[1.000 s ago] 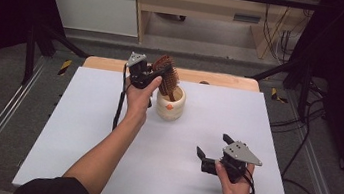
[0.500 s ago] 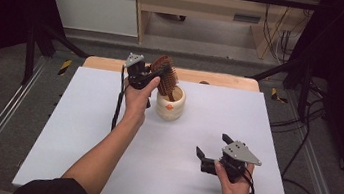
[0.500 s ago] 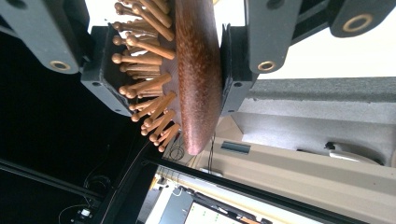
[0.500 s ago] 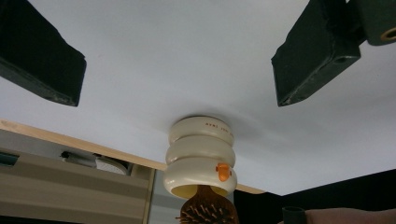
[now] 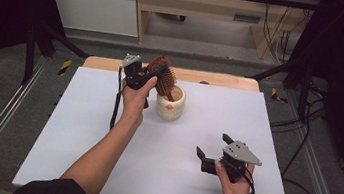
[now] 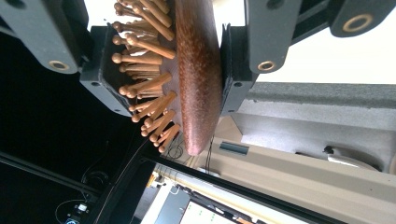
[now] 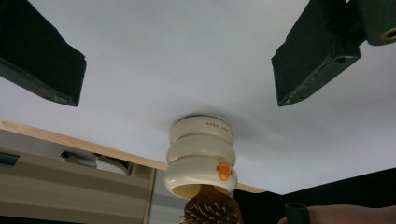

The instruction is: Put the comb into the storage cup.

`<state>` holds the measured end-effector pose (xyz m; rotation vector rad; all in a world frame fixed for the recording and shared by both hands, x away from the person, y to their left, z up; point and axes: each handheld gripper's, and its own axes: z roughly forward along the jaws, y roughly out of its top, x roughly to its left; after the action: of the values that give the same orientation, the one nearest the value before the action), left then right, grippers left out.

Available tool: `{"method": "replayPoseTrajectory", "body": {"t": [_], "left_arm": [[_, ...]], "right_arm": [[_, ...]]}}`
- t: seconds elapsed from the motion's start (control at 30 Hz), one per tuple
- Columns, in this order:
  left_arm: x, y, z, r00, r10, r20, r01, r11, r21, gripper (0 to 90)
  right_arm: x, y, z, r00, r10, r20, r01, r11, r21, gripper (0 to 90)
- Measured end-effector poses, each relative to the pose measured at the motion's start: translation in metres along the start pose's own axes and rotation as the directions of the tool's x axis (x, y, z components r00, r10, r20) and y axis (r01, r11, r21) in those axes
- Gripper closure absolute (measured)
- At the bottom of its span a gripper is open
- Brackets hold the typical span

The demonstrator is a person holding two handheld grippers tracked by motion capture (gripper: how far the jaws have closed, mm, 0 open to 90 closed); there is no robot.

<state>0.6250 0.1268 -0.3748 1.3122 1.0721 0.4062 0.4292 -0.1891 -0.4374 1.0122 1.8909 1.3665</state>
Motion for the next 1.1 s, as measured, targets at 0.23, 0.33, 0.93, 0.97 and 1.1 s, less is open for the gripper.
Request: {"method": "replayPoseTrajectory", "body": {"t": [0.23, 0.33, 0.93, 0.97, 1.1], "left_arm": [[0.0033, -0.0003, 0.0009, 1.0, -0.01, 0.001, 0.01, 1.0, -0.001, 49.2], [0.004, -0.0005, 0.0016, 0.9999, -0.016, -0.003, 0.016, 0.9999, -0.003, 49.1], [0.0075, -0.0014, 0.0034, 0.9992, -0.031, -0.026, 0.031, 0.9995, -0.005, 47.4], [0.0076, -0.0015, 0.0036, 0.9991, -0.034, -0.027, 0.034, 0.9994, -0.006, 47.4], [0.008, -0.0018, 0.0046, 0.9989, -0.035, -0.032, 0.035, 0.9994, -0.004, 47.0]], "right_arm": [[-0.0008, -0.0002, 0.0001, 1.0, 0.005, -0.001, -0.005, 1.0, 0.0, 3.1], [-0.0005, -0.0002, 0.0005, 1.0, 0.003, -0.002, -0.003, 1.0, 0.002, 3.1], [-0.0007, -0.0003, 0.0009, 1.0, 0.004, -0.006, -0.004, 1.0, 0.004, 3.1], [-0.0005, -0.0003, 0.0009, 1.0, 0.004, -0.008, -0.004, 1.0, 0.004, 3.2], [-0.0003, -0.0003, 0.001, 1.0, 0.003, -0.008, -0.003, 1.0, 0.002, 3.2]]}}
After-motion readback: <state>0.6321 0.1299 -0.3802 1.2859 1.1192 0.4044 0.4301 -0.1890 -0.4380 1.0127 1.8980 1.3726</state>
